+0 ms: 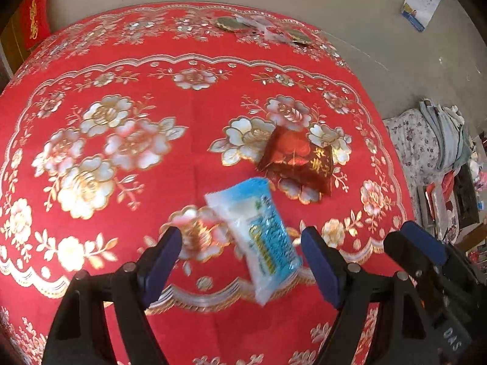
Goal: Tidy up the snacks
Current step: 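Move both tools back over the remaining candies on the tablecloth, then grasp the blue-white candy with the left gripper while the right grasps the red foil candy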
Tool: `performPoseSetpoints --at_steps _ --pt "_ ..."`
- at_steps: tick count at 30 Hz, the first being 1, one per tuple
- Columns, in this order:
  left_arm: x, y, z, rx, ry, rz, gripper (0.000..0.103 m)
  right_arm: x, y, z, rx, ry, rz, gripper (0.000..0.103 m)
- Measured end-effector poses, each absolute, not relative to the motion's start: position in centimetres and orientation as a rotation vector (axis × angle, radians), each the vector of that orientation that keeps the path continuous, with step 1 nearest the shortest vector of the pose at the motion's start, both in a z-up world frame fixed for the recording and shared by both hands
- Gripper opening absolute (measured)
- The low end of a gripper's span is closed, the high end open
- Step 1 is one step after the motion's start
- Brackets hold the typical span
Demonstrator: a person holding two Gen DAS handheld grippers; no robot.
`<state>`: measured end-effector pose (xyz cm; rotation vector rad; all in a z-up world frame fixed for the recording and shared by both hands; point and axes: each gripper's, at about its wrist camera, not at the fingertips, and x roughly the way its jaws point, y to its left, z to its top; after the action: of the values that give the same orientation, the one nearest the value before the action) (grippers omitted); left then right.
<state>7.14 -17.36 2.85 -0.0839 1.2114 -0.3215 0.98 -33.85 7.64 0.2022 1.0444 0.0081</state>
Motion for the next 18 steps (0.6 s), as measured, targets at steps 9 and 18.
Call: performPoseSetpoints --at_steps 9,18 --pt "7.6 -17.2 2.4 0.022 1.202 -0.28 0.083 3.5 -33.0 7.4 0.159 1.066 0.034 0.048" --pt "8.3 -12.6 2.4 0.011 1.209 -0.254 0.083 8.7 -28.6 6.5 -0.084 1.075 0.261 0.057"
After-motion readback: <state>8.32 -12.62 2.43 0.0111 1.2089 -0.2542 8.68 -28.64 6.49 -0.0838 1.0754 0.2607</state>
